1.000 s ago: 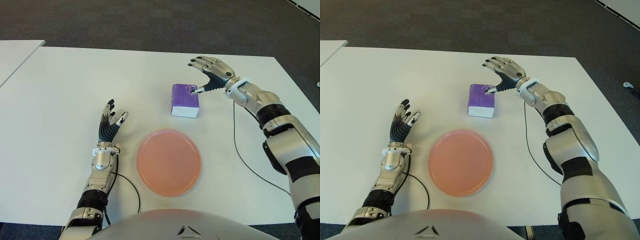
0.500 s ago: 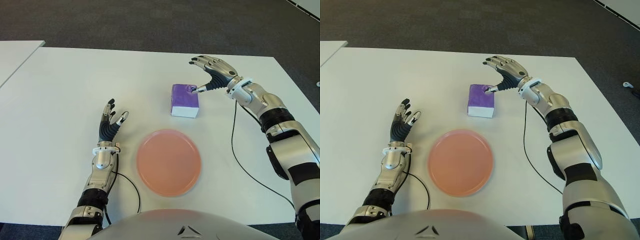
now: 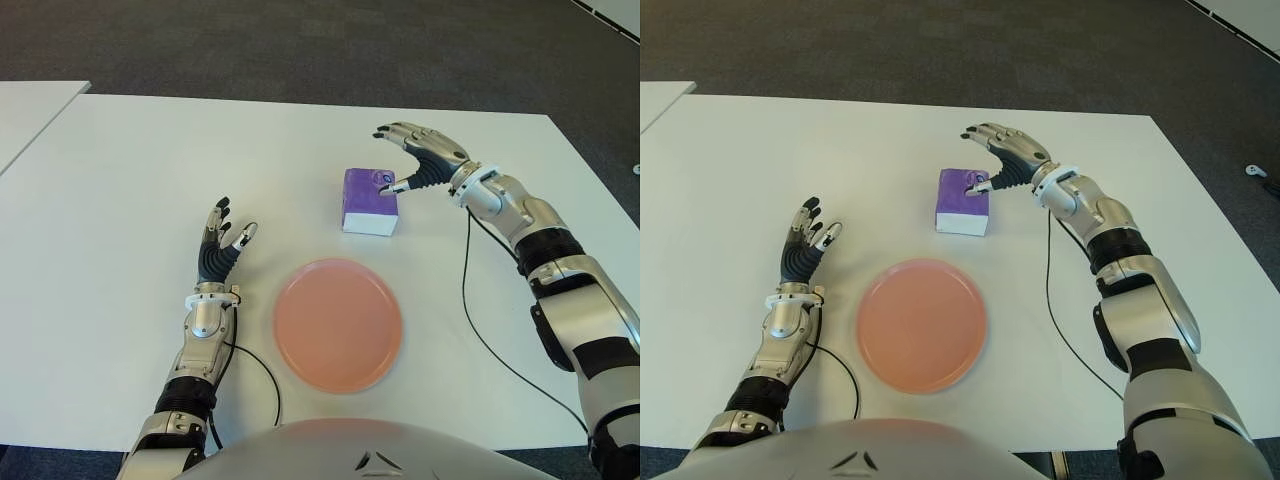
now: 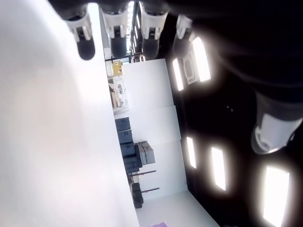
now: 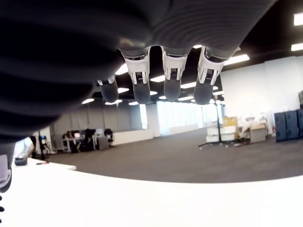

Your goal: Put the tissue paper into the plate.

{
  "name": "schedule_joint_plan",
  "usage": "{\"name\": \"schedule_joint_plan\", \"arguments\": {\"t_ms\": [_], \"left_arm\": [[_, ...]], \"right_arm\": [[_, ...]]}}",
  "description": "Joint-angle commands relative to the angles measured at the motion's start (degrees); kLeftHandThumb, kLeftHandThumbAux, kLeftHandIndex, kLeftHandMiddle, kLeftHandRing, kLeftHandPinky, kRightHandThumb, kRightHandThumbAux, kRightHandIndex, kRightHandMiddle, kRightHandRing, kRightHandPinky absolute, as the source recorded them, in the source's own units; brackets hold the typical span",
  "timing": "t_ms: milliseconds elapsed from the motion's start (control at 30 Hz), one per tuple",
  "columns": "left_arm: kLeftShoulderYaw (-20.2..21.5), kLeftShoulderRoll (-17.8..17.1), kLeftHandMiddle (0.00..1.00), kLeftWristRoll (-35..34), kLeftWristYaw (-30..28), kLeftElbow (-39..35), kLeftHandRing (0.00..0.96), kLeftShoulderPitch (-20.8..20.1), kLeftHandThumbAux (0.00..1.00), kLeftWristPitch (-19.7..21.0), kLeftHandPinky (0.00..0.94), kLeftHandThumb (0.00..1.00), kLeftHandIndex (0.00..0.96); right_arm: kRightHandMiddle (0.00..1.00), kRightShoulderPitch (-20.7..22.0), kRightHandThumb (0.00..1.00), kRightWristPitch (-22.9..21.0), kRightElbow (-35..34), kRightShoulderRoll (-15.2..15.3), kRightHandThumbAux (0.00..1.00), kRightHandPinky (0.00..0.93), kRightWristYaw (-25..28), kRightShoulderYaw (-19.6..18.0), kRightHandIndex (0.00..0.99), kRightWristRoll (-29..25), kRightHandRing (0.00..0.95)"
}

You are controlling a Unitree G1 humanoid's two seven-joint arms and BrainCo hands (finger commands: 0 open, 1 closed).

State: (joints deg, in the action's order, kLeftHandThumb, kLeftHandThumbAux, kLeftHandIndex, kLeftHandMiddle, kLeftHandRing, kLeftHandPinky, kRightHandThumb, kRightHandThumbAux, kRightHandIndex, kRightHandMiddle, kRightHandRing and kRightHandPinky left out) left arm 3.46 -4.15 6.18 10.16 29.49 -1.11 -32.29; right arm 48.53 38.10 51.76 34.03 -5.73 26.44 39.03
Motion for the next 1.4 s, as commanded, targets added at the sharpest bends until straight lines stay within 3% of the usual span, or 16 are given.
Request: {"name": "schedule_joint_plan", "arguments": {"t_ms": [33, 533, 1400], "left_arm": [[-0.23, 0.32, 0.0, 0.37, -0.01, 2.44, 0.0, 2.28, 0.491, 0.26, 0.0, 0.0, 0.0], [-0.09, 0.08, 0.0, 0.41, 0.0, 2.62, 0.0, 2.39, 0.481, 0.05, 0.0, 0.0, 0.0], [0.0, 0.07, 0.0, 0.48, 0.26, 3.06, 0.0, 2.4, 0.485, -0.34, 0.0, 0.0, 0.0]], "right_arm": [[0.0, 0.3, 0.313, -0.36, 4.43, -2.47, 0.409, 0.0, -2.28, 1.79, 0.0, 2.43, 0.0], [0.0, 1.7, 0.309, 1.64, 10.05, -4.68, 0.401, 0.0, -6.01, 4.83, 0.0, 5.44, 0.0], [0.0, 1.45, 0.303, 1.71, 9.86, -5.09, 0.425, 0.0, -5.92, 6.88, 0.0, 6.78, 0.0]]}}
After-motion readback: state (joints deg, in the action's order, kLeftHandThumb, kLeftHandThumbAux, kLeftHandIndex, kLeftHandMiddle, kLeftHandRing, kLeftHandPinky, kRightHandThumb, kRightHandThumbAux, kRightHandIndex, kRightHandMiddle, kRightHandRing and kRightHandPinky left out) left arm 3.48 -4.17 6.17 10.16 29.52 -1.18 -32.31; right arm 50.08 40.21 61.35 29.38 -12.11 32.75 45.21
